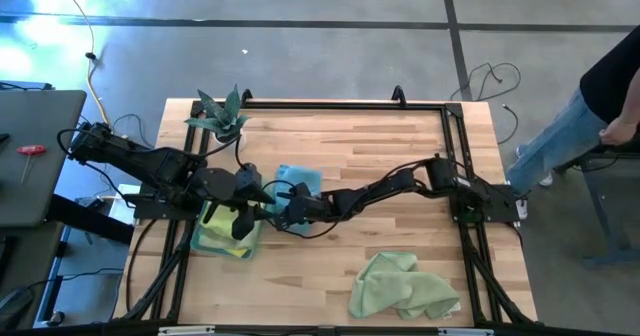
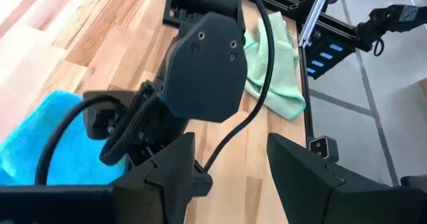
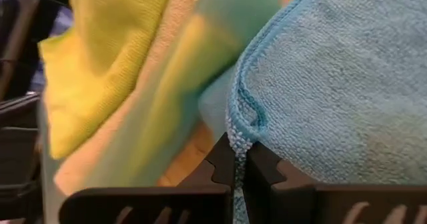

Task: Fold microfiber towels
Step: Fold the blue microfiber towel, then put the blue microfiber towel into the green bin

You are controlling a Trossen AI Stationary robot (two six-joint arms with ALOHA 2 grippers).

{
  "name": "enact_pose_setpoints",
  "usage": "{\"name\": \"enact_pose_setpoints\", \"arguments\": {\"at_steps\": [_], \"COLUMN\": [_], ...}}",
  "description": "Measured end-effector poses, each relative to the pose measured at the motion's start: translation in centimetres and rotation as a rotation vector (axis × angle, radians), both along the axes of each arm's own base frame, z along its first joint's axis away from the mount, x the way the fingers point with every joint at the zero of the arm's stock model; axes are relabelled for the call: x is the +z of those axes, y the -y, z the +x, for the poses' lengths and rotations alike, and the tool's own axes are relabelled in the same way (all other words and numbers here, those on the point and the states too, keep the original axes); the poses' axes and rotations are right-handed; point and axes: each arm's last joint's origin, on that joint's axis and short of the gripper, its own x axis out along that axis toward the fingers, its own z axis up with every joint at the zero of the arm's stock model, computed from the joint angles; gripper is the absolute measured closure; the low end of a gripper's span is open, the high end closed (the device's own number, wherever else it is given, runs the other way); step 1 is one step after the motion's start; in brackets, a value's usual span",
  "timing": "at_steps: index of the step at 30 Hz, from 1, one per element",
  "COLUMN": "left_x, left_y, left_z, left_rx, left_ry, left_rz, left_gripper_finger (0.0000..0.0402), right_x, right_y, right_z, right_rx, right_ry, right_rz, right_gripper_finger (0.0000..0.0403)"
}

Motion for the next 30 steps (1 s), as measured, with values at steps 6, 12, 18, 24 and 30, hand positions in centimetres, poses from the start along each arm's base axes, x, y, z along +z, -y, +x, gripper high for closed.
{"name": "enact_pose_setpoints", "arguments": {"at_steps": [6,12,18,24,30], "left_x": [-0.1,-0.1,-0.1,-0.1,-0.2], "left_y": [0.0,0.0,-0.1,-0.1,-0.1], "left_z": [0.0,-0.1,-0.1,-0.1,-0.2], "left_rx": [0.001,0.005,0.016,0.017,0.018], "left_ry": [-0.008,-0.009,-0.016,-0.016,-0.026], "left_rz": [0.003,0.007,0.017,0.018,0.021], "left_gripper_finger": [0.0225,0.0225,0.0225,0.0225,0.0225], "right_x": [-0.4,0.7,0.8,1.9,3.3], "right_y": [0.1,-0.1,0.0,1.0,2.9], "right_z": [0.1,0.5,0.6,0.7,-1.0], "right_rx": [0.022,0.086,0.133,0.214,0.158], "right_ry": [-0.004,0.076,0.089,0.059,-0.196], "right_rz": [-0.008,-0.042,0.008,0.01,-0.064], "right_gripper_finger": [0.0394,0.034,0.0251,0.018,0.0173]}}
